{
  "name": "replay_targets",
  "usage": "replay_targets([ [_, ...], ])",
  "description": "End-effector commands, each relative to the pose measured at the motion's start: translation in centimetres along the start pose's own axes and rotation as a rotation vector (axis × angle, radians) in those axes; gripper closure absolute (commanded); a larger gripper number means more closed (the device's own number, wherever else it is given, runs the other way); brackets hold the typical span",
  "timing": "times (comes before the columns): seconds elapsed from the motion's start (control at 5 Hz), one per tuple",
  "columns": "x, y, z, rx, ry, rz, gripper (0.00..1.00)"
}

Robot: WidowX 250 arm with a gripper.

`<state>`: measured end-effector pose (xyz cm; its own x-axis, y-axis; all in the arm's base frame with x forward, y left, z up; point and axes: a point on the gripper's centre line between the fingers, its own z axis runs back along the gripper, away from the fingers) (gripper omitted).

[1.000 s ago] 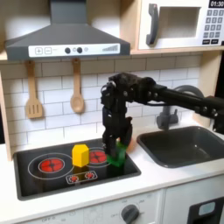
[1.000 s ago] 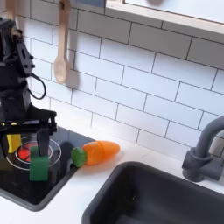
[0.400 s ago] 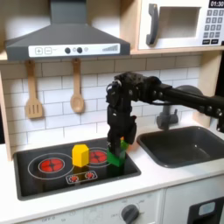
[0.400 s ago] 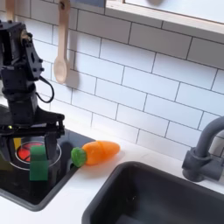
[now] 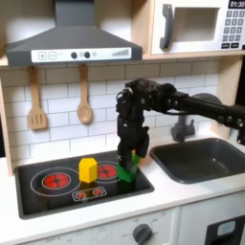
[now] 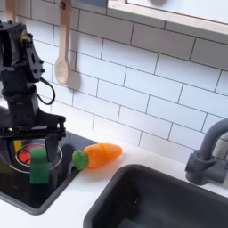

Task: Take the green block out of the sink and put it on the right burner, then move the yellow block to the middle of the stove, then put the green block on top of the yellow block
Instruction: 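Put the green block on top of the yellow block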

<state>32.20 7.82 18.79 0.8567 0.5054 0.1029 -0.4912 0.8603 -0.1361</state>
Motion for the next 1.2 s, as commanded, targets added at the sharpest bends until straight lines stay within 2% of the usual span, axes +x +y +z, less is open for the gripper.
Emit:
replay_targets([
  [0.0, 0.0, 0.0, 0.0, 0.000, 0.000, 0.002, 0.00],
  [0.4, 0.1, -0.1, -0.2, 0.000, -0.012, 0.018, 0.00],
  [0.6, 0.4, -0.3, -0.5, 0.010, -0.038, 0.033, 0.00],
  [1.0, 0.2, -0.6, -1.2, 0.026, -0.041, 0.042, 0.00],
])
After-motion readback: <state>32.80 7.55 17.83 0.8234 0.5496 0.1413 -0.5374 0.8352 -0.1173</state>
